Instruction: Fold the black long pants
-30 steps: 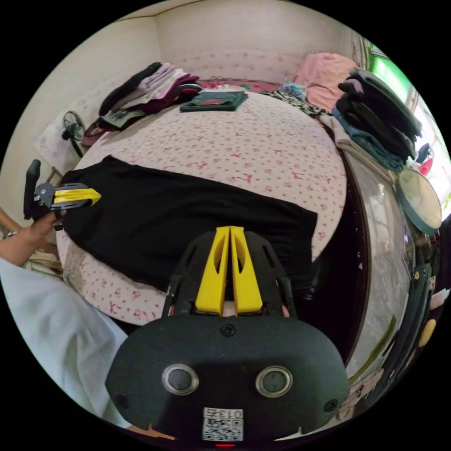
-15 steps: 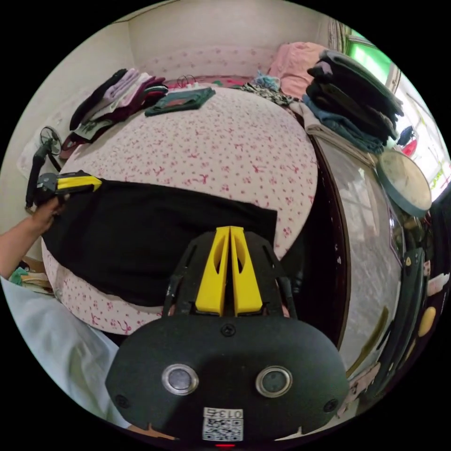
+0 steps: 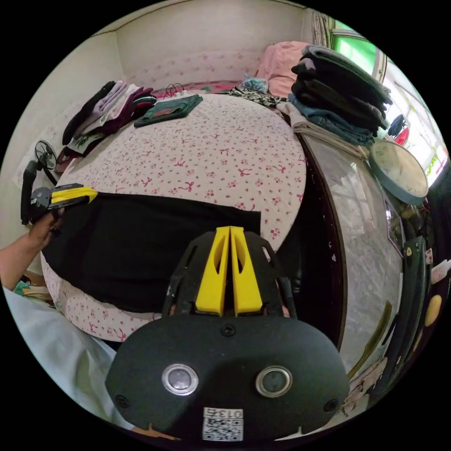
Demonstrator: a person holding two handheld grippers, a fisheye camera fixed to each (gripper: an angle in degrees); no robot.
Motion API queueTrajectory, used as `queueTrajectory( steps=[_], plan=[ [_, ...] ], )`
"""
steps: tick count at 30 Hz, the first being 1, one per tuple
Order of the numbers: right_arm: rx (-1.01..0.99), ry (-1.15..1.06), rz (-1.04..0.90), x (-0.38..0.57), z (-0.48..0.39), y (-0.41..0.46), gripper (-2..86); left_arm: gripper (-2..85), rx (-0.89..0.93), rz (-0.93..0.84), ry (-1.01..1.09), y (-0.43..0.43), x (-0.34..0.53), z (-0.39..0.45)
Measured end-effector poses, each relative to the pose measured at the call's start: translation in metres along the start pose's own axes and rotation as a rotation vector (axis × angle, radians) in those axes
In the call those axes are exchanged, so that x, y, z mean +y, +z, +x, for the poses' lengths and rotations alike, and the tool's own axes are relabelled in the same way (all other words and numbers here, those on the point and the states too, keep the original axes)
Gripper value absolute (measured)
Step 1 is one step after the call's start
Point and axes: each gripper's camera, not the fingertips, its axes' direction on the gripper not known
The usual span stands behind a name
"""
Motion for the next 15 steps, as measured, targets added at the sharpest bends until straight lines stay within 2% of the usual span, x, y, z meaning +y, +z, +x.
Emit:
queueTrajectory(
  steps=[3,8,11,15],
  plan=[
    [0.030,-0.016,-0.099,0.013,0.009,0.020,0.3,-0.2,-0.009,-0.074,0.041,0.029,-0.012,0.017],
    [0.032,0.110,0.099,0.044,0.047,-0.019,1.5,0.3,0.079,0.020,0.071,0.026,-0.031,0.019],
    [-0.084,0.224,0.138,0.080,0.080,-0.024,4.6,1.6,0.168,0.031,0.150,0.033,-0.058,0.028],
    [-0.436,0.508,0.175,0.134,0.127,-0.001,10.0,6.8,0.324,0.053,0.199,0.047,-0.108,0.041]
  ],
)
